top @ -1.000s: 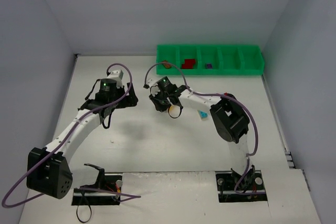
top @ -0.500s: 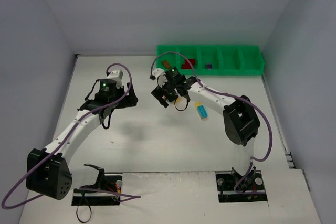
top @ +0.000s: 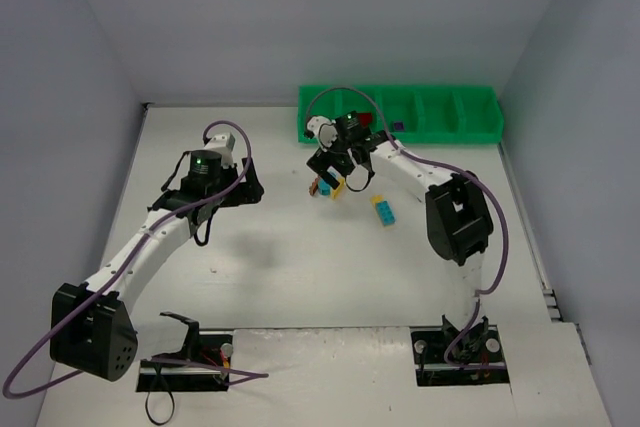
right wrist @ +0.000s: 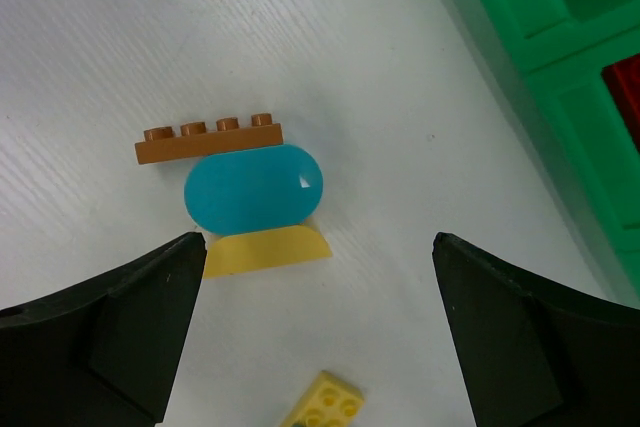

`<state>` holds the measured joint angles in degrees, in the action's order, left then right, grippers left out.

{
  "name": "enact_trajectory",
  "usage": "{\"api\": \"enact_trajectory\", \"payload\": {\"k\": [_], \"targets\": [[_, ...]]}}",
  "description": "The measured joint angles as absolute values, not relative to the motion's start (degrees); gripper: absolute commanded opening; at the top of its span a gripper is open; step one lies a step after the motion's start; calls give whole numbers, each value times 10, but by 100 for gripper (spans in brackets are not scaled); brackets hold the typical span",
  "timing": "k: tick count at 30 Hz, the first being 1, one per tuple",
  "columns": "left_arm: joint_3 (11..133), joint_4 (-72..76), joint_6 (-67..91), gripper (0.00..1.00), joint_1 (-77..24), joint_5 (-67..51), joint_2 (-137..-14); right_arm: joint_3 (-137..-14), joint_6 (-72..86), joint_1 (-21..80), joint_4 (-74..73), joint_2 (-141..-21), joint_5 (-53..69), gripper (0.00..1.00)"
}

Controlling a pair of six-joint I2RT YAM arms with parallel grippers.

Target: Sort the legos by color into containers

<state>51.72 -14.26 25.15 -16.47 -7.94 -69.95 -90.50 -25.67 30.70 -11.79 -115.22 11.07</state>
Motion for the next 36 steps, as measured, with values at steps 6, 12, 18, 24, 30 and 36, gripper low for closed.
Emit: {"api": "enact_trajectory", "payload": {"k": [6, 12, 18, 24, 30, 36], "targets": [[517, -143, 252, 79, -165, -85, -700, -916, -281, 308, -120, -1207, 142, 95], [517, -143, 252, 79, -165, -88, -700, -922, -287, 308, -125, -1245, 170, 94], [517, -143, 251, 79, -165, -91, -700, -931, -284, 307, -124, -1256, 186, 68], [517, -144, 253, 79, -165, -103, -700, -919, -284, 307, -115, -1251, 206, 2], [522, -148, 263, 79, -165, -140, -703, -835, -259, 308, -93, -1188, 223, 0], [539, -147, 239, 79, -193, -156, -712, -788, -204, 315, -79, -1098, 232, 0]]}}
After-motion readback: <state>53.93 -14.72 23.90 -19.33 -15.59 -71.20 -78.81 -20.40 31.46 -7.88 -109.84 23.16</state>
